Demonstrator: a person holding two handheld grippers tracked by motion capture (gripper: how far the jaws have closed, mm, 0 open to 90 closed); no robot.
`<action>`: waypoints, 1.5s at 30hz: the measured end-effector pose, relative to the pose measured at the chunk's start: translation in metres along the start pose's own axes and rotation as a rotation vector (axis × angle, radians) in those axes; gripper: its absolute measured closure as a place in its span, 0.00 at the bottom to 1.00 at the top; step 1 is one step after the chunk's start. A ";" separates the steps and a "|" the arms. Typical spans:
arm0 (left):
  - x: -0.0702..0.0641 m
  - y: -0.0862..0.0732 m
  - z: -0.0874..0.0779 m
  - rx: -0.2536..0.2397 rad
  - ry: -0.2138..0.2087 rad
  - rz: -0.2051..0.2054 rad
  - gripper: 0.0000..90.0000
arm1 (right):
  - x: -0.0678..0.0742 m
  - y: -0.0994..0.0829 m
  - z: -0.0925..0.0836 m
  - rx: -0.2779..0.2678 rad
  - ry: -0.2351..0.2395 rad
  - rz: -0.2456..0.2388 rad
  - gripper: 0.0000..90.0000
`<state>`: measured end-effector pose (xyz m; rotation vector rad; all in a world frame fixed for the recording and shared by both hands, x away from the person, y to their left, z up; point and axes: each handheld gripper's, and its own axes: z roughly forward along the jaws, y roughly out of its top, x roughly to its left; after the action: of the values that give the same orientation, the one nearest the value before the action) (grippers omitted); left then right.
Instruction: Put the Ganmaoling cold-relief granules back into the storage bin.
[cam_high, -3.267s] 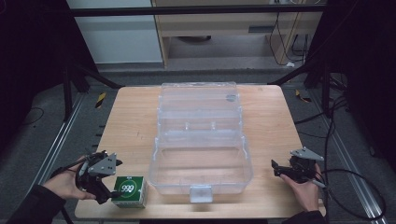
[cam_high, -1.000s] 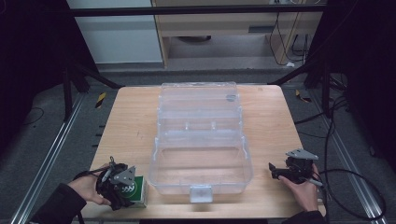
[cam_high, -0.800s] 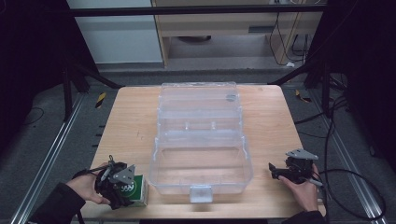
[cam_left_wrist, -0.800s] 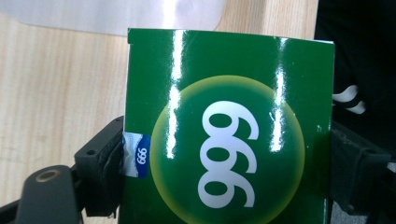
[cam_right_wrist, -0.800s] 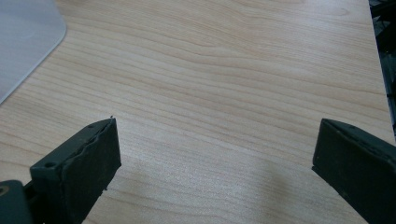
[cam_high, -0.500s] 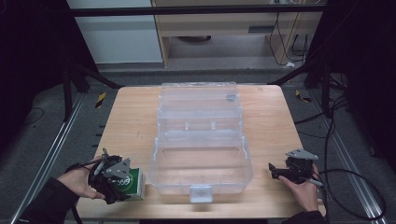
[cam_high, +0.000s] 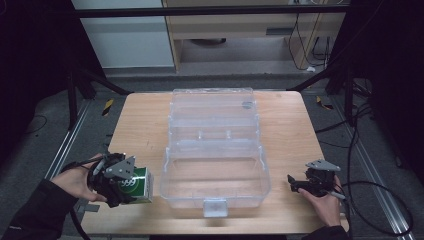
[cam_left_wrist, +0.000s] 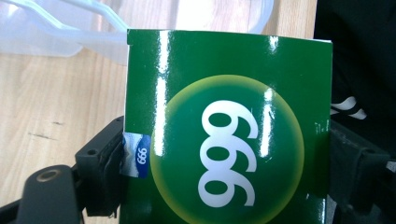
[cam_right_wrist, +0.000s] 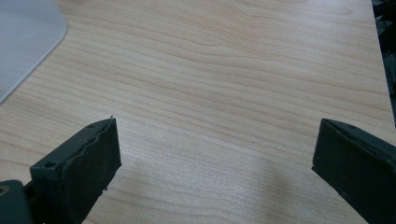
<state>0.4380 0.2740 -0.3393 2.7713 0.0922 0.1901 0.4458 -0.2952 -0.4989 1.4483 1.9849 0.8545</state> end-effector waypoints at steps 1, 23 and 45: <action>0.001 0.001 -0.002 0.001 0.001 -0.001 0.16 | 0.000 0.000 0.000 0.000 0.000 0.000 0.01; 0.018 0.046 -0.015 -0.018 0.018 0.052 0.16 | 0.000 0.000 0.000 0.006 -0.001 -0.012 0.01; 0.029 0.099 0.018 -0.037 -0.023 0.125 0.17 | 0.001 0.000 0.001 0.011 0.003 -0.018 0.01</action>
<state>0.4731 0.1776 -0.3171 2.7430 -0.0897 0.1898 0.4463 -0.2942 -0.4993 1.4334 2.0048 0.8394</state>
